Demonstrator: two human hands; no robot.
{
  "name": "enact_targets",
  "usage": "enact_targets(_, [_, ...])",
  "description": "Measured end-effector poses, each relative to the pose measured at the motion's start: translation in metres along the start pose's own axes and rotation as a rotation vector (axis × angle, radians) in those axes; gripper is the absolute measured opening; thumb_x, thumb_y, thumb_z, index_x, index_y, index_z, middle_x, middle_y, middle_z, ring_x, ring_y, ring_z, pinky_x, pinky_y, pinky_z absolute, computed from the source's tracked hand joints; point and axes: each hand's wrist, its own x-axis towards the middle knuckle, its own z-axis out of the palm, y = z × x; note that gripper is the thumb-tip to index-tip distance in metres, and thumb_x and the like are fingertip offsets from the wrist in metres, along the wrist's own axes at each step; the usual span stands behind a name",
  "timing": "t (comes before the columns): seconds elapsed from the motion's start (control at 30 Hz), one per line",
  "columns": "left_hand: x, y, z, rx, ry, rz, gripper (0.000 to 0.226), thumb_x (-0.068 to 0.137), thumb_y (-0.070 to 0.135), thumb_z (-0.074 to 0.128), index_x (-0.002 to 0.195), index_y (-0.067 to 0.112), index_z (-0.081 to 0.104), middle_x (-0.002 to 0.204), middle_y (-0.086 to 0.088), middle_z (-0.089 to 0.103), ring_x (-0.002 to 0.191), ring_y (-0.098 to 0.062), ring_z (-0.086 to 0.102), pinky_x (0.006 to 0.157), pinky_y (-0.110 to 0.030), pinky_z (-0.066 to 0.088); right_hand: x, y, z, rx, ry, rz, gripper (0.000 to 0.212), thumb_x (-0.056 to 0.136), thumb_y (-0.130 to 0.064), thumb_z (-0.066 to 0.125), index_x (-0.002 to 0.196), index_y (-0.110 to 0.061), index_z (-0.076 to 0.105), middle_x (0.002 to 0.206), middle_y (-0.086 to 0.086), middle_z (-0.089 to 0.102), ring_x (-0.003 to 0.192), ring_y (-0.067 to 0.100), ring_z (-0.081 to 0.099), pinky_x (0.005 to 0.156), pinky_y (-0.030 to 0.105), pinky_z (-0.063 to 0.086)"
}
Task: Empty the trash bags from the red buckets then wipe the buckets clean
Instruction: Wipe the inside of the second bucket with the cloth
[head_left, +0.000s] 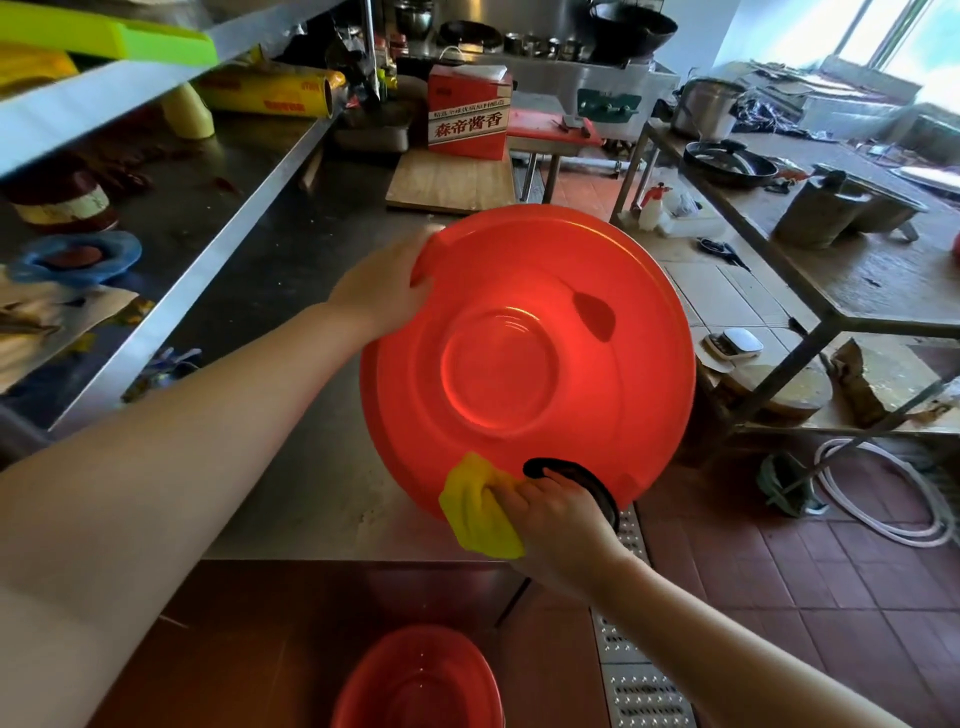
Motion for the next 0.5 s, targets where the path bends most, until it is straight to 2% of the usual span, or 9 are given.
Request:
enact_targets(0.07, [0.004, 0.007, -0.007, -0.017, 0.051, 0.038, 0.056, 0.099, 0.019, 0.049, 0.151, 0.030, 0.033, 0.146, -0.004, 0.048, 0.131, -0.025, 0.048, 0.105, -0.039, 0.038, 0.008, -0.017, -0.004, 0.089, 0.057, 0.042, 0.054, 0.063, -0.048, 0.069, 0.107, -0.018, 0.071, 0.076, -0.005, 0.070, 0.066, 0.018, 0.068, 0.068, 0.028, 0.056])
enact_targets(0.13, [0.010, 0.010, -0.014, 0.075, 0.055, 0.085, 0.058, 0.100, 0.018, 0.048, 0.153, 0.032, 0.029, 0.153, -0.003, 0.041, 0.137, -0.025, 0.042, 0.109, -0.041, 0.035, 0.018, -0.033, -0.008, 0.146, 0.083, 0.075, 0.052, 0.067, -0.049, 0.061, 0.109, -0.019, 0.070, 0.077, -0.006, 0.070, 0.065, 0.017, 0.066, 0.063, 0.026, 0.052])
enact_targets(0.17, [0.014, 0.010, -0.018, 0.112, 0.038, 0.111, 0.059, 0.101, 0.018, 0.048, 0.154, 0.034, 0.027, 0.154, -0.003, 0.038, 0.138, -0.026, 0.040, 0.110, -0.043, 0.035, 0.022, -0.039, -0.010, 0.166, 0.087, 0.081, 0.053, 0.066, -0.050, 0.060, 0.109, -0.019, 0.070, 0.077, -0.007, 0.069, 0.064, 0.017, 0.065, 0.061, 0.025, 0.051])
enact_targets(0.23, [0.017, 0.008, -0.024, 0.127, -0.019, 0.131, 0.062, 0.101, 0.018, 0.048, 0.154, 0.039, 0.023, 0.156, -0.003, 0.035, 0.140, -0.027, 0.037, 0.110, -0.046, 0.035, 0.027, -0.049, -0.009, 0.180, 0.054, 0.098, 0.063, 0.058, -0.051, 0.070, 0.112, -0.020, 0.067, 0.078, -0.006, 0.067, 0.065, 0.019, 0.065, 0.059, 0.025, 0.051])
enact_targets(0.3, [0.015, 0.006, -0.026, 0.112, -0.053, 0.136, 0.064, 0.101, 0.018, 0.049, 0.153, 0.043, 0.021, 0.157, -0.003, 0.032, 0.141, -0.026, 0.035, 0.110, -0.045, 0.034, 0.031, -0.058, -0.012, 0.210, -0.070, 0.139, 0.076, 0.059, -0.061, 0.071, 0.122, -0.021, 0.058, 0.087, -0.005, 0.067, 0.075, 0.020, 0.066, 0.065, 0.028, 0.051])
enact_targets(0.37, [0.014, 0.006, -0.026, 0.095, -0.064, 0.162, 0.064, 0.101, 0.019, 0.049, 0.153, 0.045, 0.022, 0.157, -0.002, 0.033, 0.141, -0.024, 0.035, 0.111, -0.045, 0.034, 0.037, -0.061, -0.020, 0.331, -0.237, 0.252, 0.081, 0.074, -0.075, 0.056, 0.135, -0.024, 0.047, 0.109, -0.001, 0.066, 0.097, 0.023, 0.063, 0.078, 0.034, 0.048])
enact_targets(0.43, [0.014, 0.009, -0.024, 0.075, -0.074, 0.197, 0.065, 0.100, 0.018, 0.050, 0.152, 0.046, 0.024, 0.156, 0.000, 0.034, 0.141, -0.022, 0.035, 0.112, -0.045, 0.035, 0.042, -0.057, -0.019, 0.485, -0.381, 0.423, 0.077, 0.084, -0.078, 0.041, 0.139, -0.024, 0.042, 0.123, 0.004, 0.061, 0.111, 0.028, 0.058, 0.085, 0.038, 0.045])
enact_targets(0.5, [0.016, 0.011, -0.023, 0.055, -0.084, 0.206, 0.065, 0.099, 0.016, 0.051, 0.152, 0.046, 0.026, 0.155, 0.001, 0.035, 0.141, -0.021, 0.035, 0.113, -0.045, 0.034, 0.050, -0.048, -0.014, 0.553, -0.467, 0.549, 0.071, 0.088, -0.076, 0.035, 0.134, -0.023, 0.046, 0.123, 0.008, 0.062, 0.111, 0.033, 0.059, 0.087, 0.040, 0.048])
